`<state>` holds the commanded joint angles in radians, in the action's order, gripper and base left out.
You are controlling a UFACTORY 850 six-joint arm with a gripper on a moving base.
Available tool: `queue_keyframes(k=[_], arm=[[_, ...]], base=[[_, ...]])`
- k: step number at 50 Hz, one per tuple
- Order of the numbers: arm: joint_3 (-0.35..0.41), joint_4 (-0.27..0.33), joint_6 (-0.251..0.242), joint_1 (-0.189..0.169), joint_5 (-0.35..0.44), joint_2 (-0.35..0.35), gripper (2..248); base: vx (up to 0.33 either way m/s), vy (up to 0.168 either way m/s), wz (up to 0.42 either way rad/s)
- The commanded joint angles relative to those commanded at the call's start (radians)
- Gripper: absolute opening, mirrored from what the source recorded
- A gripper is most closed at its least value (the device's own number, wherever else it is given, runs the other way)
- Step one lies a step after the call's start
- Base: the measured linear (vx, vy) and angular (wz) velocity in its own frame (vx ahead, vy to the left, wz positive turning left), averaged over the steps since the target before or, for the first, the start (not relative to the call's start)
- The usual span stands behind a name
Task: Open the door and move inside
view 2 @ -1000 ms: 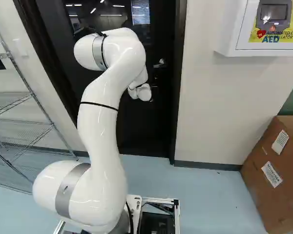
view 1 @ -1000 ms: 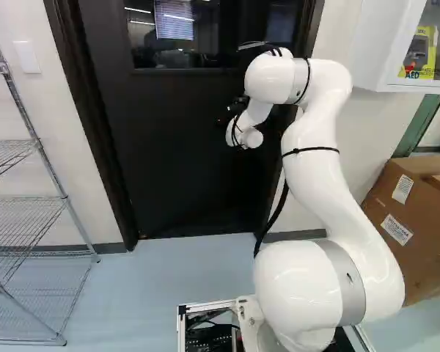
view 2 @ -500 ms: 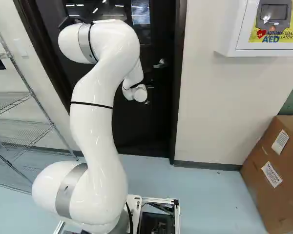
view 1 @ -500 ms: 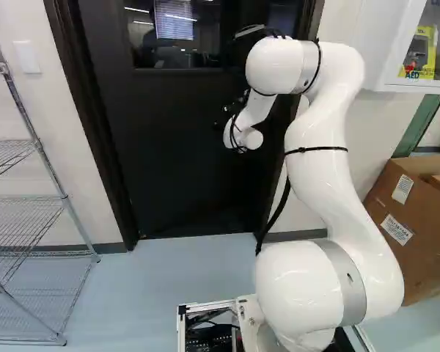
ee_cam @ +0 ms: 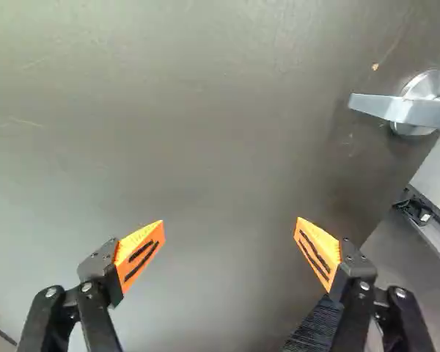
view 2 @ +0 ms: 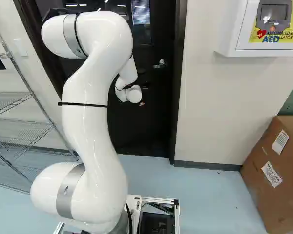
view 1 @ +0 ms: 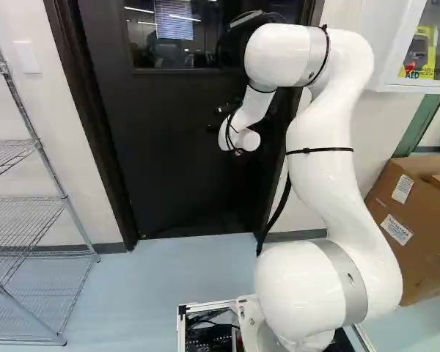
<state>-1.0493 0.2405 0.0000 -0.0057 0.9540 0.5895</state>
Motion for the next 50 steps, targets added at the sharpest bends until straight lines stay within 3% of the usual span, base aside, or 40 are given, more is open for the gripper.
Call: queue_keyframes(k=[23, 50], arm=[[0.054, 0.0, 0.0, 0.056, 0.0, -0.04, 247], [-0.006, 0.0, 0.0, 0.123, 0.0, 0.004, 247]], base=[[0.0, 0.0, 0.0], [0.0, 0.0, 0.0]])
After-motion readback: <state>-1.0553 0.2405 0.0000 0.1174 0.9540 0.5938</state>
